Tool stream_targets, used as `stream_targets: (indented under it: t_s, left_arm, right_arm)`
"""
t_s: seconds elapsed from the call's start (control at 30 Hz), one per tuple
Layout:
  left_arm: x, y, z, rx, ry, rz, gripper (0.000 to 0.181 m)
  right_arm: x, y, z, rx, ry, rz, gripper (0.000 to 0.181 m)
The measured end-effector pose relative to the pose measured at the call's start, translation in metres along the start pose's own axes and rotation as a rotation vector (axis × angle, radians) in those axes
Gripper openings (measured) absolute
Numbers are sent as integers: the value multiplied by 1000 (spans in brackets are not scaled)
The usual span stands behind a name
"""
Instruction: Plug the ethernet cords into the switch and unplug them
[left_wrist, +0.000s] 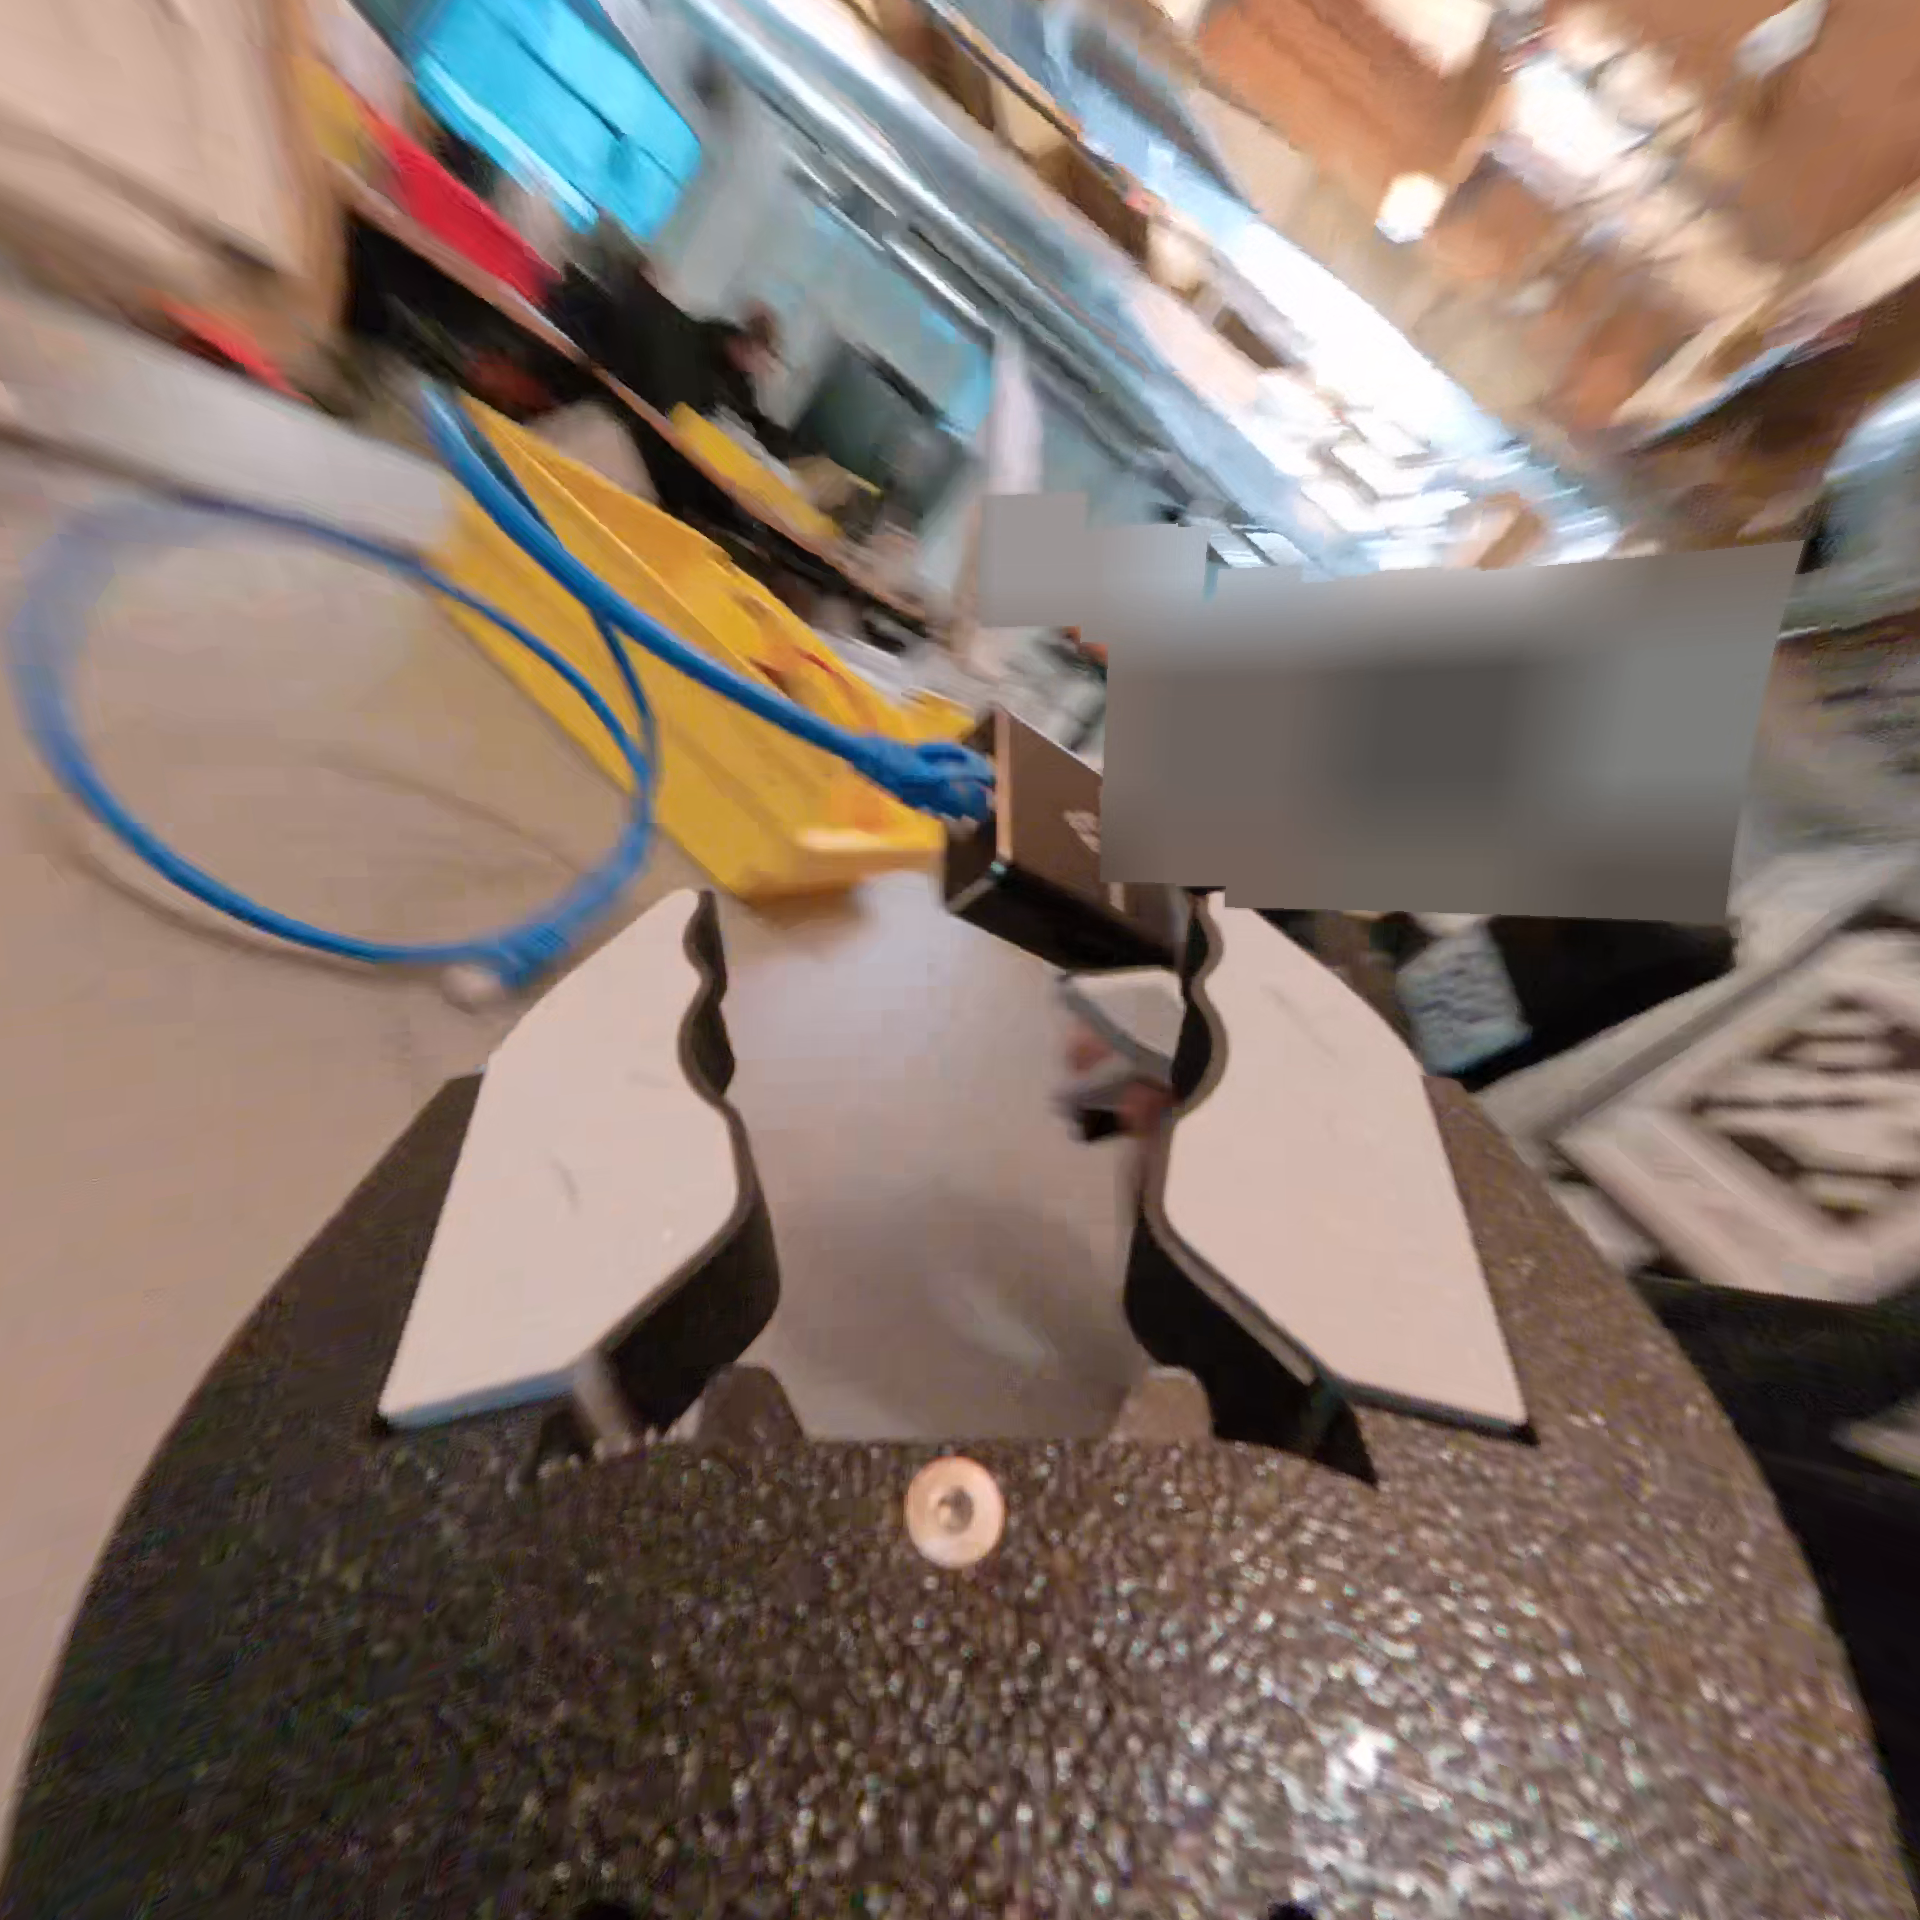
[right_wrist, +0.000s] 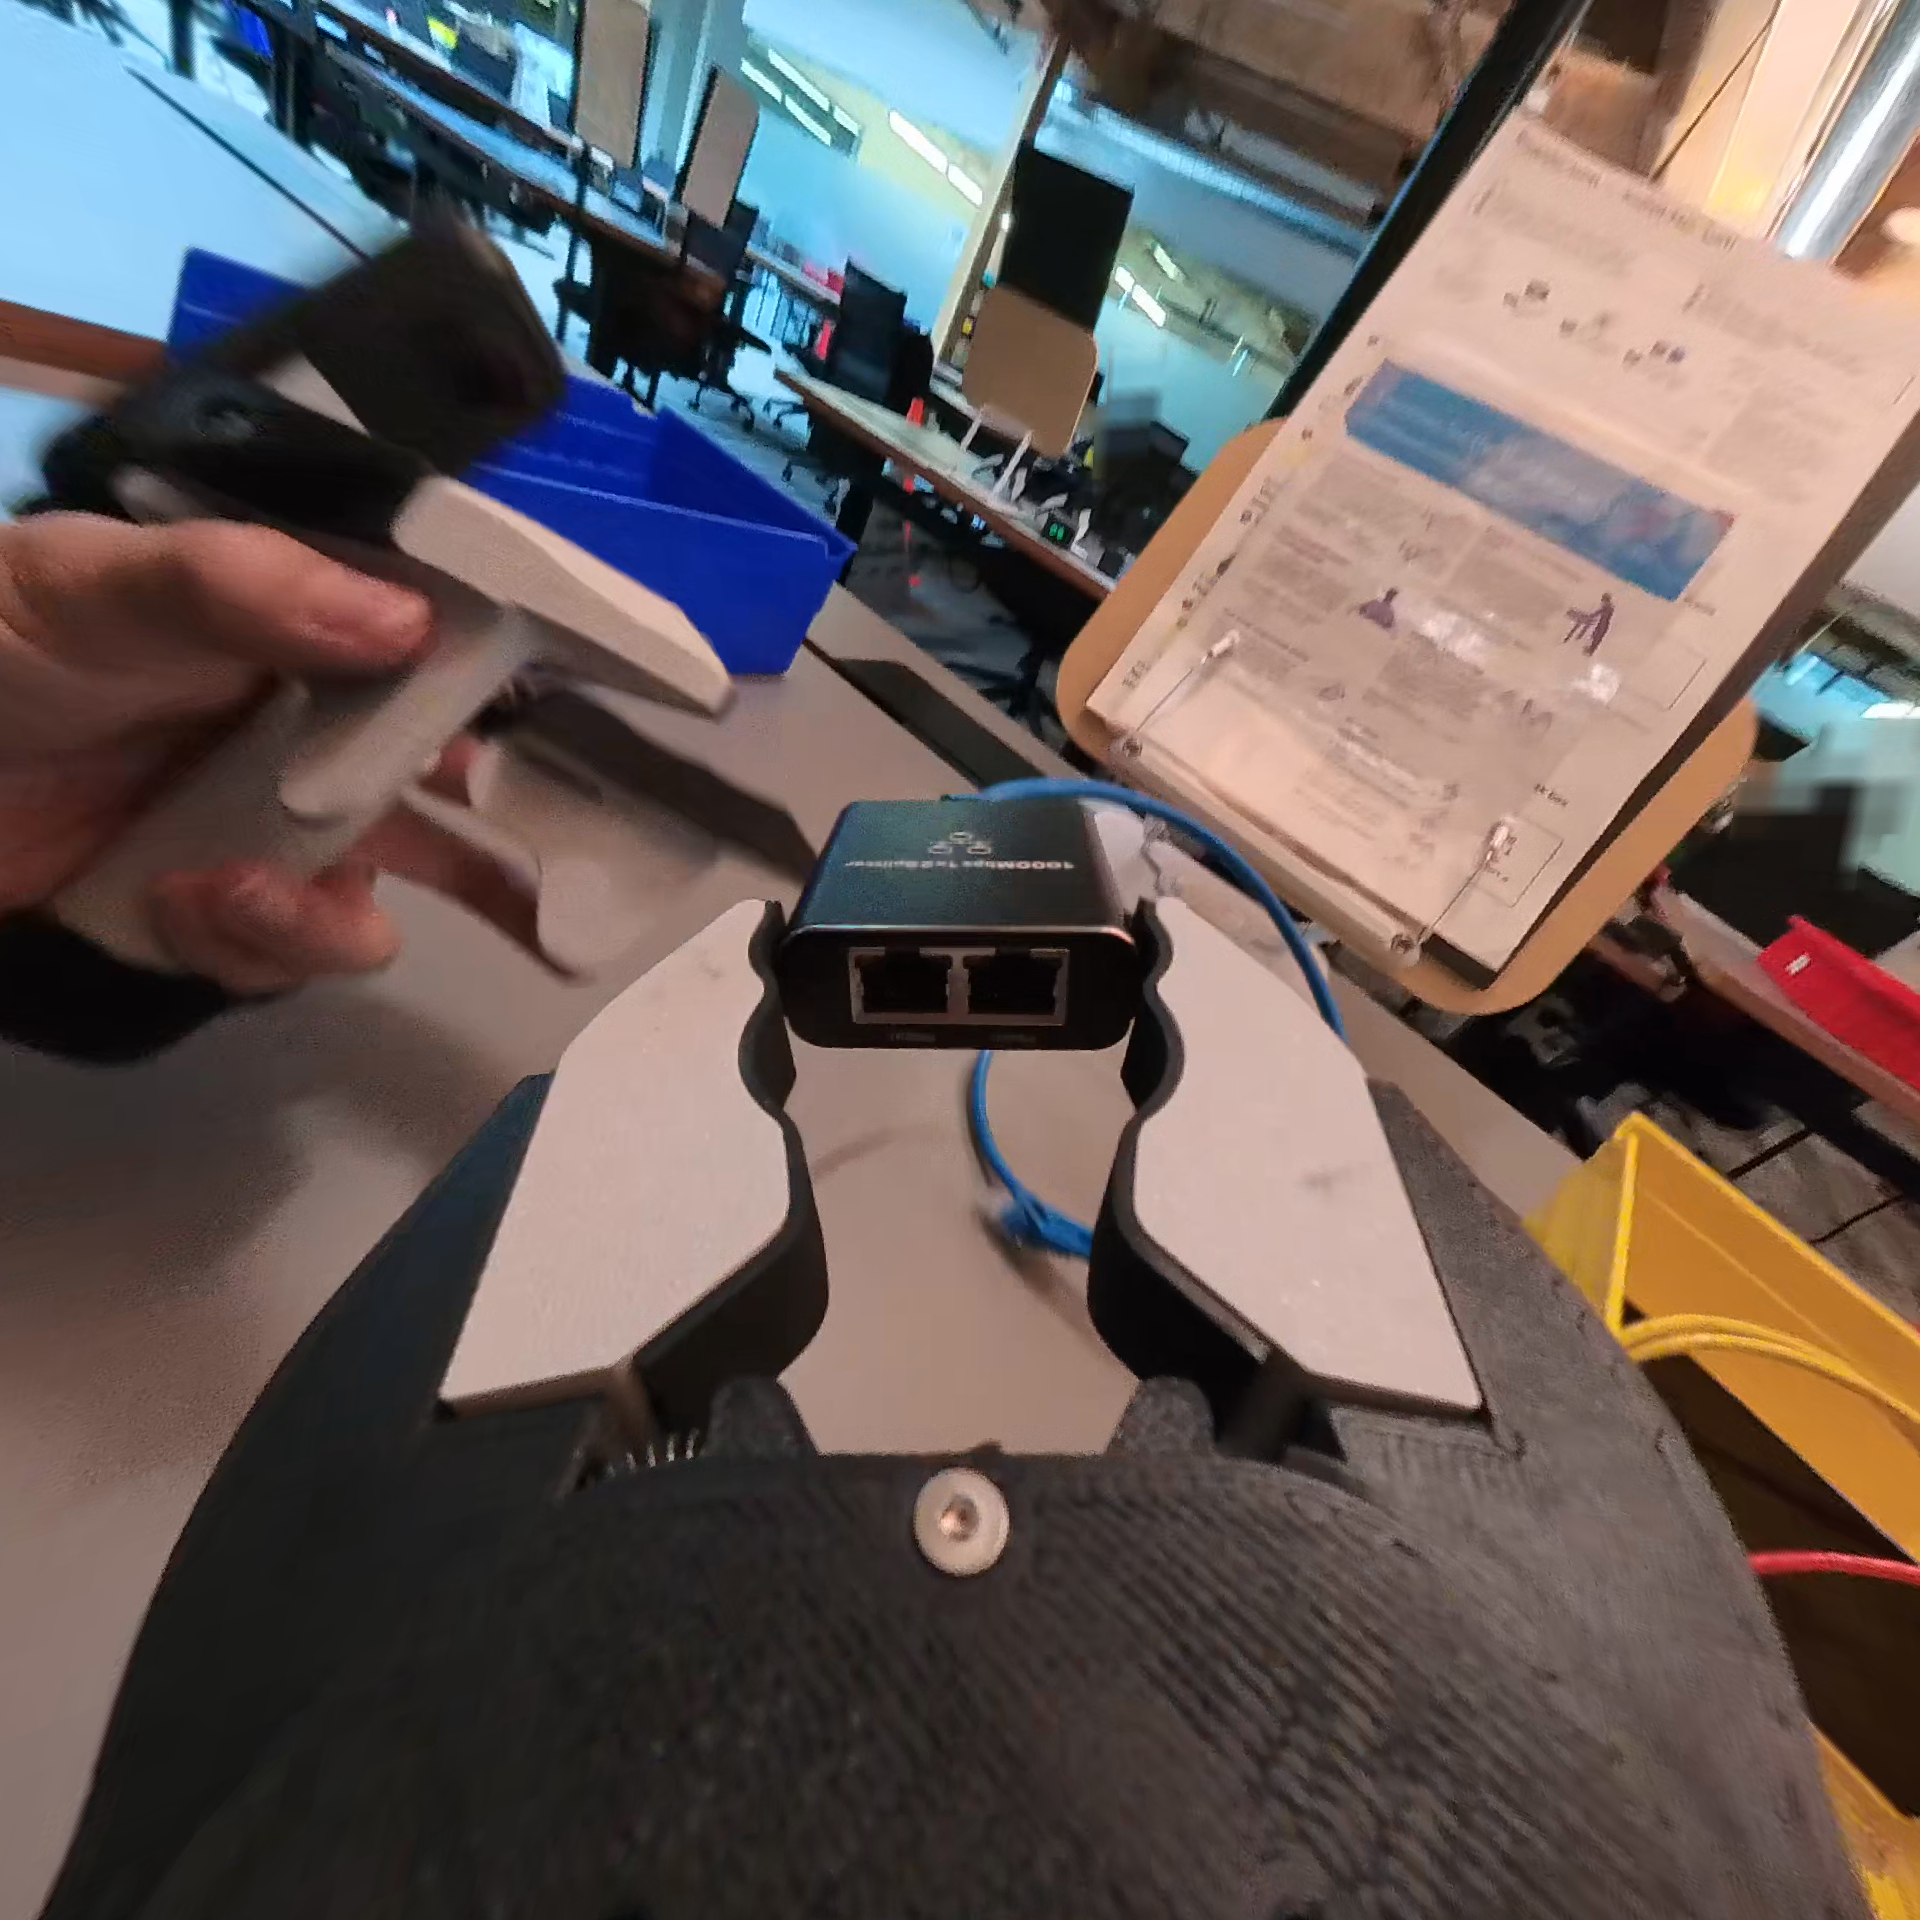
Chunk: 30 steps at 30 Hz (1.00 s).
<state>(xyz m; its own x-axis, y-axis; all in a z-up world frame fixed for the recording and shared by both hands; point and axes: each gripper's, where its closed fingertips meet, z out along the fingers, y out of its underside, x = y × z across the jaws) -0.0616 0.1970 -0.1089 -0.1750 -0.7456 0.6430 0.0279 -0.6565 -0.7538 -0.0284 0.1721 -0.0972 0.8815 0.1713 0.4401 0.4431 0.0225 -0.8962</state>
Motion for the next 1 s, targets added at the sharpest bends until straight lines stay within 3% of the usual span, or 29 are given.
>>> stream_targets:
  t_s: [0.1,0.17,0.27,0.4,0.57,0.77,0.87,1.0]
  left_arm:
    - [16,22,12,-56,273,-333,66]
    - [28,28,14,-79,427,-475,37]
    - [31,38,17,-114,484,-543,34]
    - [25,47,15,-162,436,-419,26]
    - [21,64,-5,-406,336,-183,25]
    - [31,76,-33,-576,419,-113,25]
    - [31,85,-37,-644,399,-68,25]
    - [26,78,-35,-605,363,-46,24]
  right_arm:
    - [-13,-5,1,33,26,-49,62]
    - [-22,-6,2,43,24,-78,62]
    - [-32,1,4,30,25,-92,62]
    - [-41,15,3,-35,-88,-212,63]
    - [-57,19,-10,-81,-400,-285,95]
    - [-83,15,-15,-81,-663,-432,92]
    - [-91,30,-10,-162,-702,-535,71]
    - [-85,30,1,-181,-566,-556,68]
